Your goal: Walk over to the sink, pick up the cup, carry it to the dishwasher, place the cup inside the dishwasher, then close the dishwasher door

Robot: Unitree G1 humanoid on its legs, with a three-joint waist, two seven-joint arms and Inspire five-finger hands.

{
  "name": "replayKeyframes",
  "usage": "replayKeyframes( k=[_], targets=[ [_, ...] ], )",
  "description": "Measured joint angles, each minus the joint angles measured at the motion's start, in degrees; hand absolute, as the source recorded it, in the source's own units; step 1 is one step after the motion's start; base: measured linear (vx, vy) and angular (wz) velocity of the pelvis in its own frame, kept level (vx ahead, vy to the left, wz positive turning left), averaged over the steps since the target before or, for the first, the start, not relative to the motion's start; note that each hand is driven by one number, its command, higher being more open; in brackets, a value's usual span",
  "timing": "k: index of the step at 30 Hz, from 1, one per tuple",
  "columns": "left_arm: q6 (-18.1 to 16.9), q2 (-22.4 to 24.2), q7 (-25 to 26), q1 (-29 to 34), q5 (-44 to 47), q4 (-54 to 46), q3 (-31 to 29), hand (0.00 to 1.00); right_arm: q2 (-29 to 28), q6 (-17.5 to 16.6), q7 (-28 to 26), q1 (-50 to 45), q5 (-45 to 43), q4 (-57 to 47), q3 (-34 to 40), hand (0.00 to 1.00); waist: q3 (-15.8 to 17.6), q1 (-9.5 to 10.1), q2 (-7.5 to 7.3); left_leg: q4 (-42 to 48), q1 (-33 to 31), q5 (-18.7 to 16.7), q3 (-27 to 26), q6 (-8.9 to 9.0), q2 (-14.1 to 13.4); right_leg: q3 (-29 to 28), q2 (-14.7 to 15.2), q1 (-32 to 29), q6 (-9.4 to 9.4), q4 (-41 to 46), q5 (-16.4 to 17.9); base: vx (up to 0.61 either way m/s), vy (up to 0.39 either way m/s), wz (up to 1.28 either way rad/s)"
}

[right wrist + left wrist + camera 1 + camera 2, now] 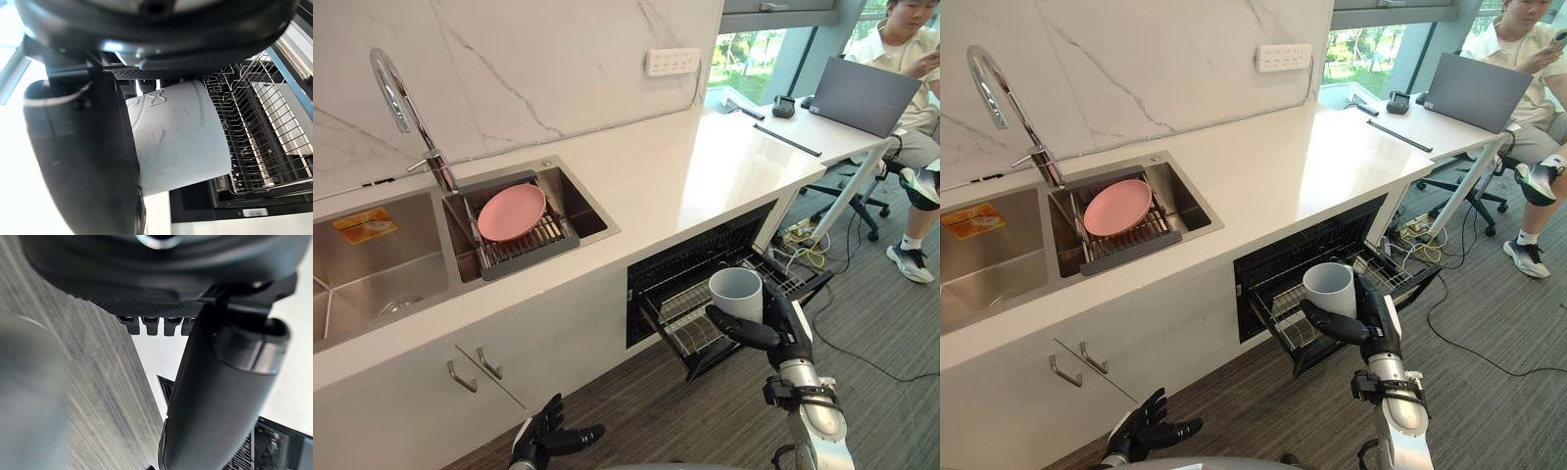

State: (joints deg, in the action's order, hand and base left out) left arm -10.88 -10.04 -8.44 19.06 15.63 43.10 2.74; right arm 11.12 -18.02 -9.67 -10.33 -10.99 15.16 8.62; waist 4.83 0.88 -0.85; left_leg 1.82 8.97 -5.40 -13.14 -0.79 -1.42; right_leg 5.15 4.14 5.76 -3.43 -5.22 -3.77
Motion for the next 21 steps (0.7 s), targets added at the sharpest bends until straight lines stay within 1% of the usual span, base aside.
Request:
replayKeyframes(
  k=[1, 4, 5, 7, 8, 11, 14, 16, 17, 21],
  targets=[
    [-0.12, -0.08, 0.32, 0.08, 0.0, 0.57, -0.18, 1.0, 0.53, 0.93, 0.13, 0.81, 0.23, 0.88, 0.02, 0.0, 0.52, 0.33, -0.09, 0.2, -0.12, -0.04, 0.07, 0.12, -0.17, 0.74, -0.01, 0.0, 0.25, 0.01, 0.18, -0.03, -0.032, 0.02],
    [-0.64, -0.26, 1.03, -0.05, 0.02, 0.94, -0.45, 1.0, 1.55, 2.32, 0.72, 2.58, 1.34, 3.41, -0.1, 0.0, 1.84, 1.35, -0.19, 2.01, -1.49, -0.81, 0.17, 0.83, -0.81, 2.89, 0.06, -0.44, 0.29, 0.07, 0.21, -0.02, -0.044, 0.01],
    [-0.75, -0.25, 1.15, -0.38, 0.08, 1.1, -0.68, 1.0, 2.09, 3.04, 1.07, 4.14, 1.91, 5.39, -0.15, 0.0, 2.24, 1.54, -0.1, 3.95, -3.42, -1.51, 0.44, 0.91, -1.35, 3.56, -0.06, -1.58, 0.41, 0.63, 0.27, 0.0, -0.058, 0.12],
    [-0.85, -0.25, 1.18, -1.56, 0.08, 1.67, -0.89, 1.0, 3.18, 3.85, 1.82, 7.13, 2.19, 8.6, -0.18, 0.0, 3.86, 1.68, 0.0, 6.42, -5.86, -2.23, 1.25, 1.15, -1.98, 4.23, -0.36, -3.24, 0.31, 2.26, 0.21, -0.01, -0.06, 0.15],
    [-0.85, -0.21, 1.19, -2.77, 0.16, 2.13, -1.4, 1.0, 4.17, 4.74, 2.62, 9.44, 2.19, 10.95, -0.58, 0.0, 5.22, 2.37, 0.07, 8.1, -7.43, -2.77, 1.49, 1.33, -2.63, 4.29, -0.8, -4.7, 0.83, 3.72, 0.2, -0.02, -0.049, 0.05],
    [-0.88, -0.26, 1.17, -5.09, 0.2, 2.15, -1.8, 1.0, 7.15, 5.56, 4.01, 13.93, 2.21, 14.23, -2.6, 0.0, 7.86, 3.29, 0.21, 11.22, -10.59, -3.71, 1.52, 1.55, -3.66, 4.34, -1.3, -7.74, 1.38, 6.22, 0.6, -0.05, -0.059, -0.03],
    [-1.3, -0.32, 1.05, -7.97, 0.78, 2.16, -1.94, 1.0, 9.61, 5.54, 5.54, 19.65, 2.18, 17.1, -3.92, 0.0, 11.57, 3.36, 0.56, 13.87, -13.93, -4.09, 1.59, 1.23, -3.96, 4.22, -1.12, -11.29, 1.61, 9.2, 1.28, -0.09, -0.016, -0.02],
    [-1.98, -0.39, 1.07, -9.44, 1.5, 2.16, -2.41, 1.0, 10.92, 5.28, 5.8, 22.69, 2.04, 18.86, -4.09, 0.0, 13.38, 3.67, 0.72, 16.41, -16.54, -4.77, 1.6, 0.91, -4.29, 4.18, -0.89, -14.32, 1.45, 12.2, 2.87, -0.15, -0.002, -0.02],
    [-2.24, -0.61, 1.07, -10.54, 2.05, 2.15, -2.41, 1.0, 11.93, 4.6, 5.84, 25.03, 1.99, 19.79, -4.14, 0.0, 14.84, 3.82, 0.75, 18.15, -18.07, -5.29, 1.67, 0.79, -4.48, 4.22, -0.66, -16.27, 2.2, 14.61, 4.19, -0.12, -0.001, -0.01],
    [-3.17, -0.57, 1.1, -14.22, 3.7, 2.15, -2.27, 1.0, 16.13, 3.32, 5.91, 32.95, 1.98, 23.12, -4.55, 0.0, 18.95, 4.32, 0.83, 23.22, -23.44, -6.56, 1.81, 0.27, -4.85, 4.95, 0.57, -22.58, 2.54, 21.63, 6.42, -0.11, 0.016, 0.01]
  ],
)
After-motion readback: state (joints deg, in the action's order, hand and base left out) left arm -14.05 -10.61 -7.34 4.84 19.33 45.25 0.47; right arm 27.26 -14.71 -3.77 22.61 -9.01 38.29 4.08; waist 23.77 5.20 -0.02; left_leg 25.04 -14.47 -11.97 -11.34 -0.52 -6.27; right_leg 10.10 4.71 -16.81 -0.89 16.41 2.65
